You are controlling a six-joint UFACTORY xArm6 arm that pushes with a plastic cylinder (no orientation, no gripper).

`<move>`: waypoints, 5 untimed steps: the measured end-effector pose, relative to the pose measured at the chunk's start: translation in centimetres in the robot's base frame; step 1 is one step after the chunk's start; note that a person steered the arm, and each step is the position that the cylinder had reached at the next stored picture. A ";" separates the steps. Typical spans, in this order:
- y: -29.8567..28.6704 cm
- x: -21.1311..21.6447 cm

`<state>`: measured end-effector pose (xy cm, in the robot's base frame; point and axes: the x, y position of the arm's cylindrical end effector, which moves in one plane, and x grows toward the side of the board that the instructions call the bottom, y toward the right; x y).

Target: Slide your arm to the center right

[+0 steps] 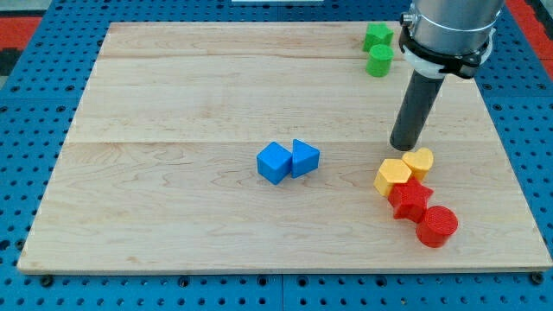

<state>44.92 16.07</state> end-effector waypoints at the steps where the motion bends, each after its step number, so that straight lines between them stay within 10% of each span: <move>1: 0.0 -0.5; 5: 0.1 -1.5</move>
<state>43.42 16.14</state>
